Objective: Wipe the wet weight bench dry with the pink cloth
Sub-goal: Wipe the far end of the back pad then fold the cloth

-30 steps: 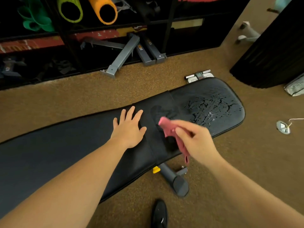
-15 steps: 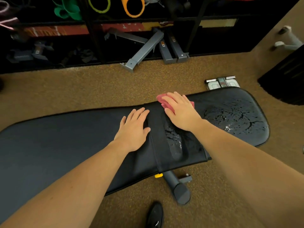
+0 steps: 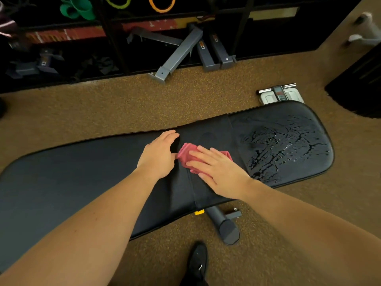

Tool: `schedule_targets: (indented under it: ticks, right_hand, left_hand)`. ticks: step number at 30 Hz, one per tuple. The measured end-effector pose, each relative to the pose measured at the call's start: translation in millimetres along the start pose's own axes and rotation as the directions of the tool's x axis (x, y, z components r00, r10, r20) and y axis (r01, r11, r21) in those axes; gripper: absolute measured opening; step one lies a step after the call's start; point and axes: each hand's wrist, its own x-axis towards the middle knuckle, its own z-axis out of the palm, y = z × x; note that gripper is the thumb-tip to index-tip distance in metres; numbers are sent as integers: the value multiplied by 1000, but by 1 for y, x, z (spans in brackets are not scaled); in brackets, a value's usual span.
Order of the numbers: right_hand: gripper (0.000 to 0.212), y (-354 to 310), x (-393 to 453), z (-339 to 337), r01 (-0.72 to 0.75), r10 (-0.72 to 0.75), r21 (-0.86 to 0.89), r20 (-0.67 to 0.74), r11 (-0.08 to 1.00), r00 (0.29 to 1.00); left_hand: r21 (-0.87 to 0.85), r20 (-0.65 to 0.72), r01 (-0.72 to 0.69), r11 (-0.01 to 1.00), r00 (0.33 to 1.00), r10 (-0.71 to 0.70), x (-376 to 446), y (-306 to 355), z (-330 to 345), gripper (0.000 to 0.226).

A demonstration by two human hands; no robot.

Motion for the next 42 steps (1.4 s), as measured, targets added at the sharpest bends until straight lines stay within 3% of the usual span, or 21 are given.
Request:
schedule_targets:
  ticks: [9,18,20,24,29,31,33,36,38,42]
  right_hand:
    - [46,-30,-31,16,41,-44,56,46,998,998]
    - [28,-42,-56,26,106,-105,271,-18,957,994]
    - [26,-51,-61,16,47,-43,362,-18,931,999]
    - [22,-59,-52,-33,-267,311,569,21,778,950]
    - [16,-49,7,-82,-208,529,737,-231,643,817]
    - [15,-42,41,-88,-240,528,680,-252,693,811]
    - [32,-33,73,-82,-315,466,505,-204,803,861]
    - [60,-28,103,-47,-383,379,157,53,910,924]
    - [67,-30,101,-22,-319,319,-9,40,948,947]
    - [59,-42,59,2,-44,44,12,-30,999,999]
  left_hand:
    - [-41,8,4,999,1000,-3,-1,-2,1,66]
    - [-49,29,23,999,999,-22,-3,-1,0,65]
    - [-43,40,13,999,999,-11,-4,-2,-2,65]
    - [-58,60,-17,998,998,20,-8,-7,-8,69]
    - [17,6,75,997,997,-75,-22,-24,-14,74]
    - [87,13,127,988,992,-128,-26,-32,-17,78]
    - [81,28,181,980,983,-184,-30,-39,-19,80]
    - [33,59,215,976,975,-217,-35,-44,-21,78]
    - [38,82,206,978,974,-209,-39,-46,-21,76]
    - [48,106,177,983,978,-181,-41,-50,-25,73]
